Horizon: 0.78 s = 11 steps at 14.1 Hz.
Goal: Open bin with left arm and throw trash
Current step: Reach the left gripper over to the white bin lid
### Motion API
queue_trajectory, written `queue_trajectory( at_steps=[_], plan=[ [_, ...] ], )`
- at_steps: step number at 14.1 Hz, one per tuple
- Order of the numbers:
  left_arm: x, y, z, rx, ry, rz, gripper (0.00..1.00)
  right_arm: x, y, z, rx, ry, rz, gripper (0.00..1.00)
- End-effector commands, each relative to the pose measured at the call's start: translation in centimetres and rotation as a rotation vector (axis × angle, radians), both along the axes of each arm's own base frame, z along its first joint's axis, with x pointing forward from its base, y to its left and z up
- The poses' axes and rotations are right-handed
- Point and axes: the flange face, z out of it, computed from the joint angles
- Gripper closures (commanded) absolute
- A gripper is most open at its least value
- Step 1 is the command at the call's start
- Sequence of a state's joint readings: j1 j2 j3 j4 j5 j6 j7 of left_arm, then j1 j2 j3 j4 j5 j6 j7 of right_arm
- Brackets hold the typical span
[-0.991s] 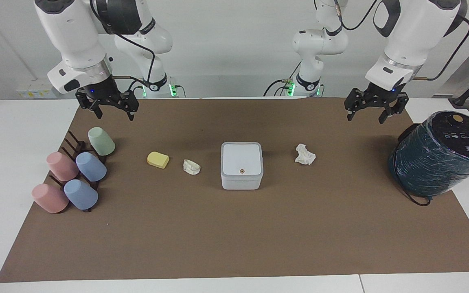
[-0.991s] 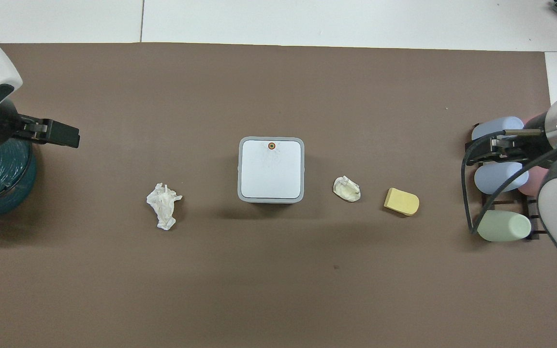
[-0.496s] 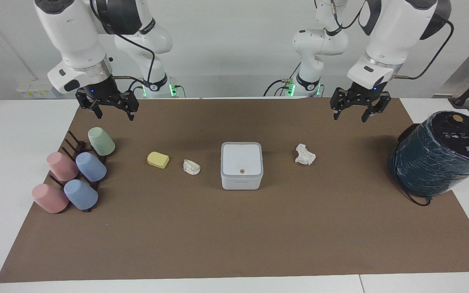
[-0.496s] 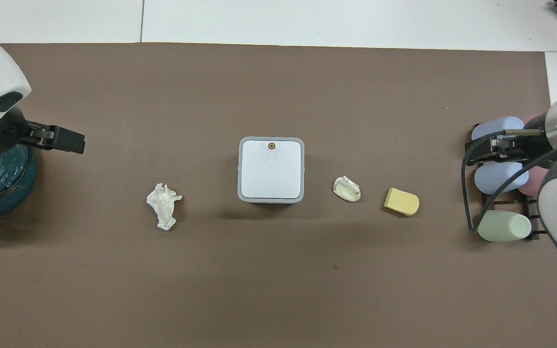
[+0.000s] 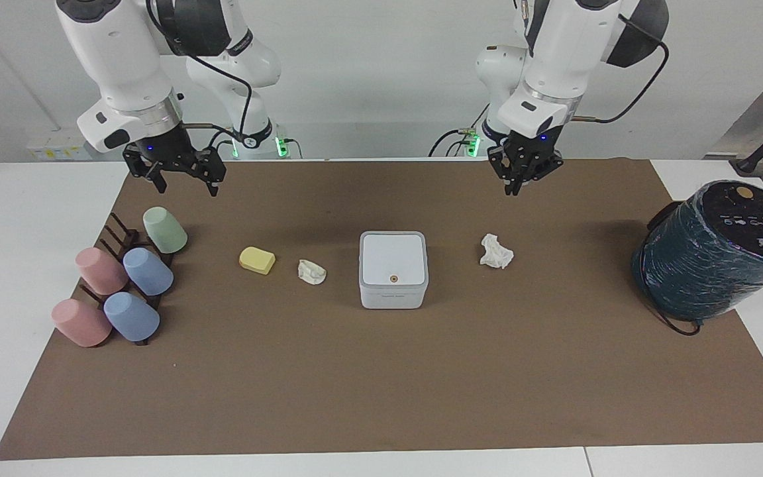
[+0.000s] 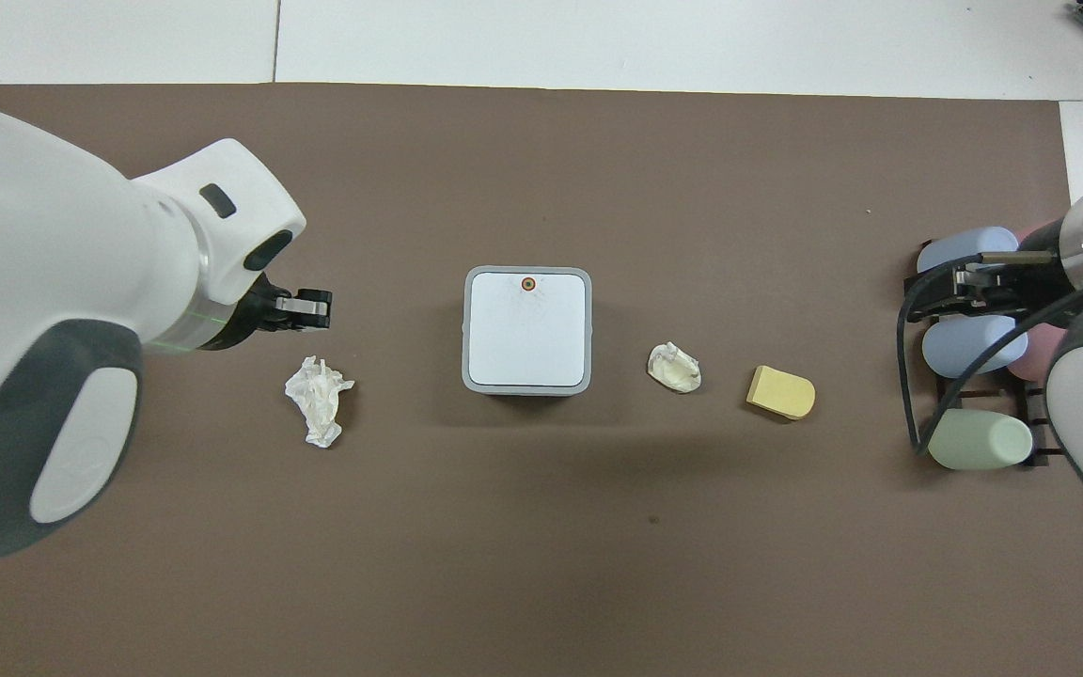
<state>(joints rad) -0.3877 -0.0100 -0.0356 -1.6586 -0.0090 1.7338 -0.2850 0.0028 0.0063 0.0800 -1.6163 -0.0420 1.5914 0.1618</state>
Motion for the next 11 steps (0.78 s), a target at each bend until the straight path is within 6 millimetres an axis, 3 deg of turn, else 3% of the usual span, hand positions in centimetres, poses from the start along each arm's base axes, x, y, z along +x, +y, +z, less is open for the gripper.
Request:
queue_trajectory(
  at_steps=[1,6,11],
  plan=[
    [-1.6,-2.5,-1.5,-0.028,-0.020,0.017,1.00,-0.8,-0.4,0.2,0.019,0.004,0.020,0.00],
    [-2.9,-8.2,-3.9,-0.060,-0.042,0.030,1.00,-0.8,-0.4,0.2,0.019,0.004,0.018,0.00],
    [-4.0,-14.3,-8.0,-0.102,-0.064,0.046,1.00,-0.8,-0.5,0.2,0.019,0.005,0.018,0.00]
  ],
)
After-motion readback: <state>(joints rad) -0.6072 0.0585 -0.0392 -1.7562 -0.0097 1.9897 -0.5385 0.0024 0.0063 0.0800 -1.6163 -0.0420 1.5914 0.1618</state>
